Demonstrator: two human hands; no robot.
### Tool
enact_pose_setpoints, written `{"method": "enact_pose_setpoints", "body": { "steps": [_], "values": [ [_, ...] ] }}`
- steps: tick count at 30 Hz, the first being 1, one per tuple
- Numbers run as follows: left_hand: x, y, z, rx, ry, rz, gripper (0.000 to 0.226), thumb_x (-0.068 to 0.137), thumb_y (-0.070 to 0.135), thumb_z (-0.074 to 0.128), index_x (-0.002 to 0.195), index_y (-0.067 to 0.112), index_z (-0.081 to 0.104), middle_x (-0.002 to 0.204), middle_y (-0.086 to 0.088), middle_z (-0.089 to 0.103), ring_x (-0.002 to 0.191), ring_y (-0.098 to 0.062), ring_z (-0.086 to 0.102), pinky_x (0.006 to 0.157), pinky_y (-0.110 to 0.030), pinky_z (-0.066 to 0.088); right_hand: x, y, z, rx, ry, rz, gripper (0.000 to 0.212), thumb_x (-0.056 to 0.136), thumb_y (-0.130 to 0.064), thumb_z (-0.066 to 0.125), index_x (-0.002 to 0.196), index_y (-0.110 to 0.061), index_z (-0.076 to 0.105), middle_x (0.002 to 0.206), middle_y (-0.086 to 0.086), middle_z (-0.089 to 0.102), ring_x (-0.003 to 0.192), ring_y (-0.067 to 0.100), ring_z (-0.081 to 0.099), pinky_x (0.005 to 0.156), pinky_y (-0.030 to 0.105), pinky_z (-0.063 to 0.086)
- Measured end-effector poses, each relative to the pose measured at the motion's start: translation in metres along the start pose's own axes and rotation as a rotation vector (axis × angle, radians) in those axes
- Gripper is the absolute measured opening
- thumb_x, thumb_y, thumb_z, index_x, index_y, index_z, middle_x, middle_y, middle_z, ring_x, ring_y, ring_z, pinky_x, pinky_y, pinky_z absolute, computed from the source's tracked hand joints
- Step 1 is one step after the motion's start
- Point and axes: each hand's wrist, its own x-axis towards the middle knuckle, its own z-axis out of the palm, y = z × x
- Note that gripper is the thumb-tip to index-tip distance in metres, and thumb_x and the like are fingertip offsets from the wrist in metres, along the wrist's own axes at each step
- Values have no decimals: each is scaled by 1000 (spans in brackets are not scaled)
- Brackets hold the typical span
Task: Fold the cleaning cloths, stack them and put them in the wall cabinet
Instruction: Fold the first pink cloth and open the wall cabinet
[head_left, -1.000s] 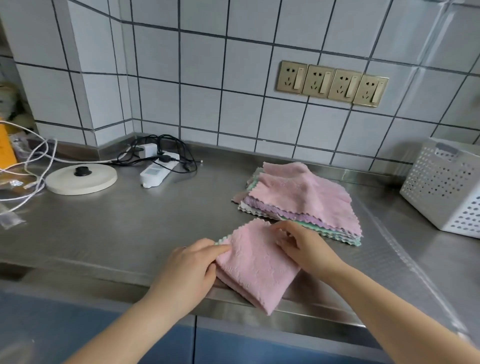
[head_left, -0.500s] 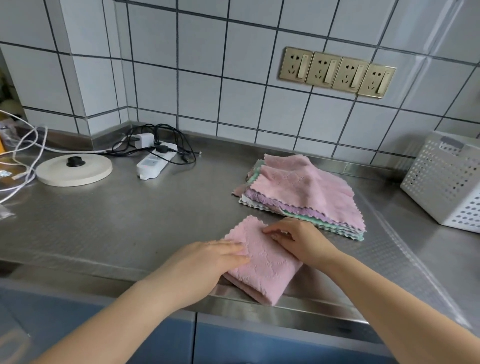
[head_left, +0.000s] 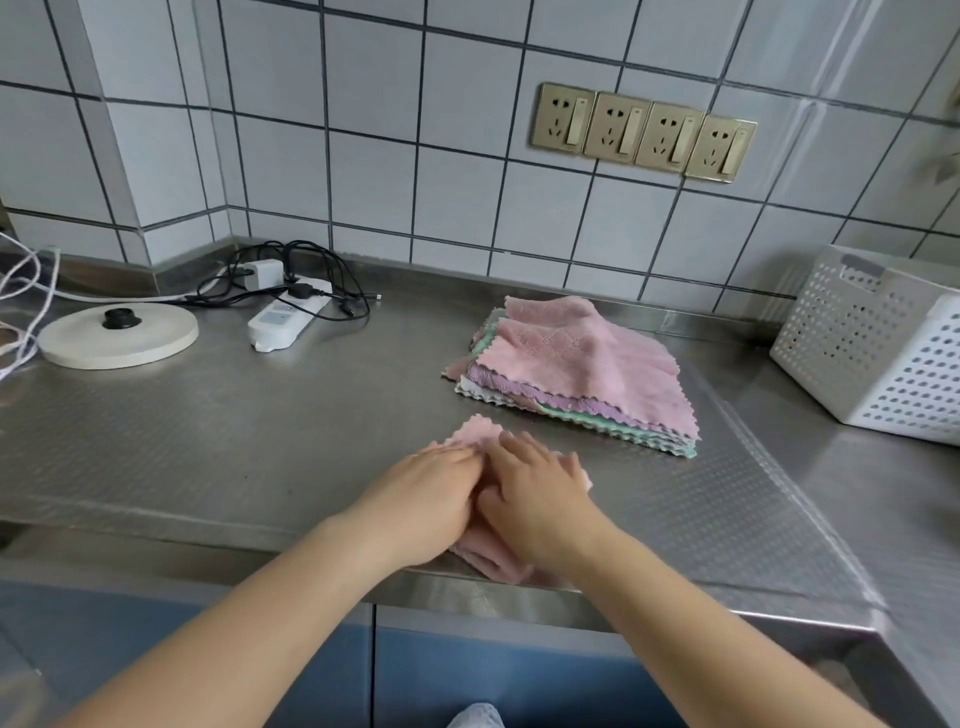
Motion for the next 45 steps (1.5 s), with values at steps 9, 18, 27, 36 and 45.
{"method": "enact_pose_setpoints", "body": {
  "steps": [9,18,27,36,45],
  "values": [
    [-6,-11,7,71,-178,-90,72,81,41,6,150,23,11,159,5,0,146,-9,1,119,-26,2,-27,16,20,-86,-30,76,92,63,-63,-12,149,-33,6,159,-5,0,146,15,-3,110,63,1],
    [-8,-14,-8,66,-44,-252,53,94,49,36,144,31,31,143,-4,45,134,-23,37,109,-35,28,-60,36,-5,-10,36,313,73,86,-68,32,147,-32,15,151,-6,31,146,19,12,114,59,6],
    [2,-16,-11,-216,65,-328,41,89,31,56,130,26,53,123,-3,58,114,-22,54,93,-29,42,-59,23,-6,567,190,212,84,84,-39,63,148,-36,8,149,-3,31,131,17,42,108,40,36],
    [26,-23,-8,-703,98,-313,49,83,12,66,125,34,54,124,13,57,103,-11,63,90,-22,45,-15,41,-15,1831,303,438,75,85,5,50,145,-33,27,122,9,63,101,28,65,80,39,53],
    [81,-27,-6,-1487,-75,-578,58,70,8,76,120,30,57,111,0,70,89,-12,68,66,-24,57,29,103,-39,2134,124,495,52,87,6,40,127,-23,55,111,7,71,95,21,67,77,33,55]
  ]
}}
